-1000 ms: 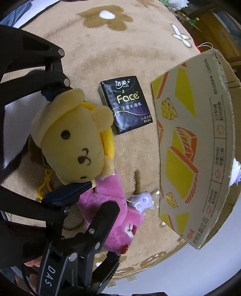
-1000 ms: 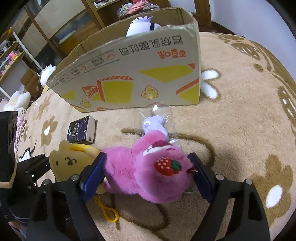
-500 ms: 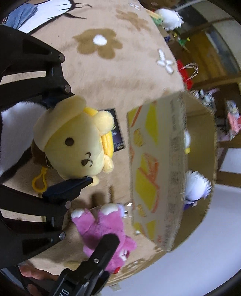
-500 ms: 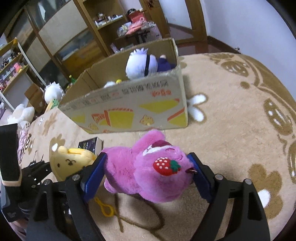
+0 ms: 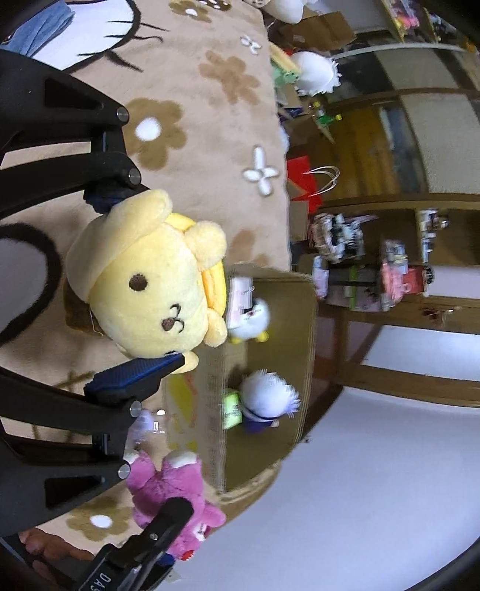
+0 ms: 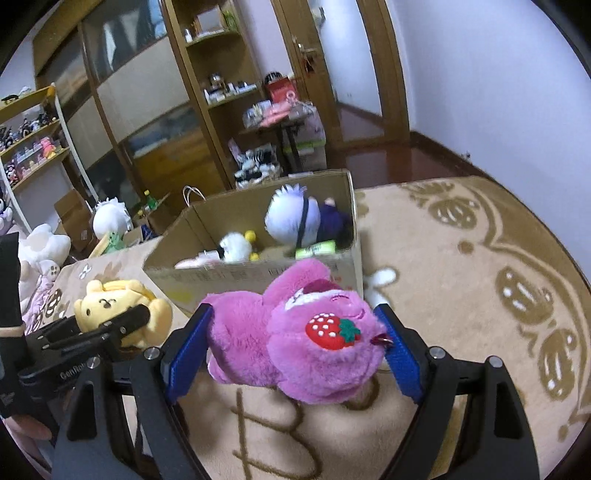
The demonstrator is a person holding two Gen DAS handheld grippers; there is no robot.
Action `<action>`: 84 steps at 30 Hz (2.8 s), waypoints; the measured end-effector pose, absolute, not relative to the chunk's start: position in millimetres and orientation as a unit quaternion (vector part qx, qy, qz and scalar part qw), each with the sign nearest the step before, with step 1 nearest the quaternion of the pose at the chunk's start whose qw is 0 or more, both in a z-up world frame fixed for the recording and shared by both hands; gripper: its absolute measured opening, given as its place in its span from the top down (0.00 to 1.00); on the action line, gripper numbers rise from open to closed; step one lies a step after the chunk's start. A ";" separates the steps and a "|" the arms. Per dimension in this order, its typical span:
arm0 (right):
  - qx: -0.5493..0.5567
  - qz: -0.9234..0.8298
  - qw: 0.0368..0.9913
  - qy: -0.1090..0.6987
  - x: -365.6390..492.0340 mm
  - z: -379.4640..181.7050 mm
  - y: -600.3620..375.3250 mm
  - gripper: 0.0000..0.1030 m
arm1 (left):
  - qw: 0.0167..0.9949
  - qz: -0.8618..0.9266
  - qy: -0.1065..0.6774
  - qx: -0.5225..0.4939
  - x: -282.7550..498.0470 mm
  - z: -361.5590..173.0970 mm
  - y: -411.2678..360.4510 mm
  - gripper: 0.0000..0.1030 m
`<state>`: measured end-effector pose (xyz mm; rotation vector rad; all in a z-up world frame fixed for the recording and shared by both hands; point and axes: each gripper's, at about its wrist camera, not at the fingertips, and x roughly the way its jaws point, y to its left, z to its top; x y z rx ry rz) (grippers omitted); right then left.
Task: Organize soft objects
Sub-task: 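Lift the yellow bear and pink bear plush over the cardboard box, then open both grippers to drop the yellow and pink bears into the box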
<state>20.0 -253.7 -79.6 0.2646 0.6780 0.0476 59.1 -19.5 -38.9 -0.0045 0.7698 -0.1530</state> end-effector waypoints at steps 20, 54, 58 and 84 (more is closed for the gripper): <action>0.071 0.011 0.964 0.256 51.4 -20.3 -249.0 0.12 | 0.959 -0.087 0.263 0.062 103.7 31.2 -40.2 0.37; 0.048 -0.008 0.957 0.285 117.5 -61.9 -251.0 0.11 | 0.932 -0.117 0.336 0.068 157.2 -35.0 -58.1 0.29; 0.047 -0.002 0.956 0.289 118.0 -66.8 -251.0 0.11 | 0.928 -0.115 0.348 0.067 159.3 -40.0 -58.4 0.28; 0.082 0.013 0.957 0.277 104.9 -58.8 -263.6 0.00 | 0.931 -0.091 0.345 0.078 141.5 -33.3 -46.3 0.04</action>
